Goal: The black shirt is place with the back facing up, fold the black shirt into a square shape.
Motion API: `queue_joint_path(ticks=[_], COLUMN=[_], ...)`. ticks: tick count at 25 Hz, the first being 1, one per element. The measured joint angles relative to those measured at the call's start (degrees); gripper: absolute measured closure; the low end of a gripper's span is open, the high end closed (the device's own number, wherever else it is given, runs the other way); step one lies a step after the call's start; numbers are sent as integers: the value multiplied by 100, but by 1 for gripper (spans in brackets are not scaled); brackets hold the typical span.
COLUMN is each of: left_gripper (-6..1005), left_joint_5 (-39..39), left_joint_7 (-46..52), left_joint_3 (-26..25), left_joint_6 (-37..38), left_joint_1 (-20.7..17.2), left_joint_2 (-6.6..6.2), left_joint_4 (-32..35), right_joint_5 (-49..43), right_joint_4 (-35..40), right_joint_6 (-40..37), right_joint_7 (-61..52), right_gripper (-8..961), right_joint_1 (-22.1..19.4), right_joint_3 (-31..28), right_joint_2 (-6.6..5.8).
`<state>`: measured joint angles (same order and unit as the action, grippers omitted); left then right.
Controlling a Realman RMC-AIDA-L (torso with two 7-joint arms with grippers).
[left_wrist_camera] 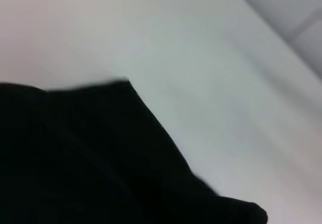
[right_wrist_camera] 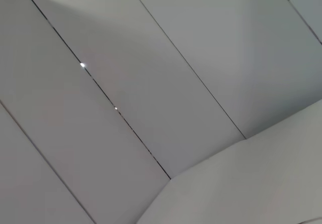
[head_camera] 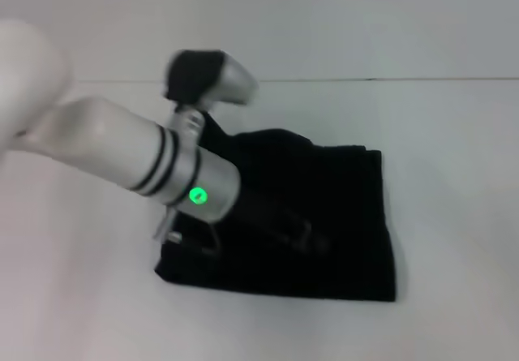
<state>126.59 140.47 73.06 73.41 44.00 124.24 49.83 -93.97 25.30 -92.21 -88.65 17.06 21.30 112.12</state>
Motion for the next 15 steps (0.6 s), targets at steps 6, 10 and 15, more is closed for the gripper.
queue_joint_path(ticks=[6, 10, 15], left_gripper=[912, 801, 628], left_joint_5=[72, 31, -482], left_joint_7=[-446, -528, -756], left_joint_3=[420, -36, -1954], left_joint_6=[718, 1309, 1922], left_joint_1=[260, -57, -538], left_joint_2=[-53, -209, -347], left_joint_4=[50, 790, 1330], right_joint_5=[-41, -135, -853], right_joint_4=[-8, 42, 219], right_joint_6=[31, 57, 104], right_joint_7=[-15, -193, -932], right_gripper=[128, 129, 130], right_joint_1=[29, 51, 312], right_joint_3=[-1, 2, 9], right_joint_2=[-4, -31, -122])
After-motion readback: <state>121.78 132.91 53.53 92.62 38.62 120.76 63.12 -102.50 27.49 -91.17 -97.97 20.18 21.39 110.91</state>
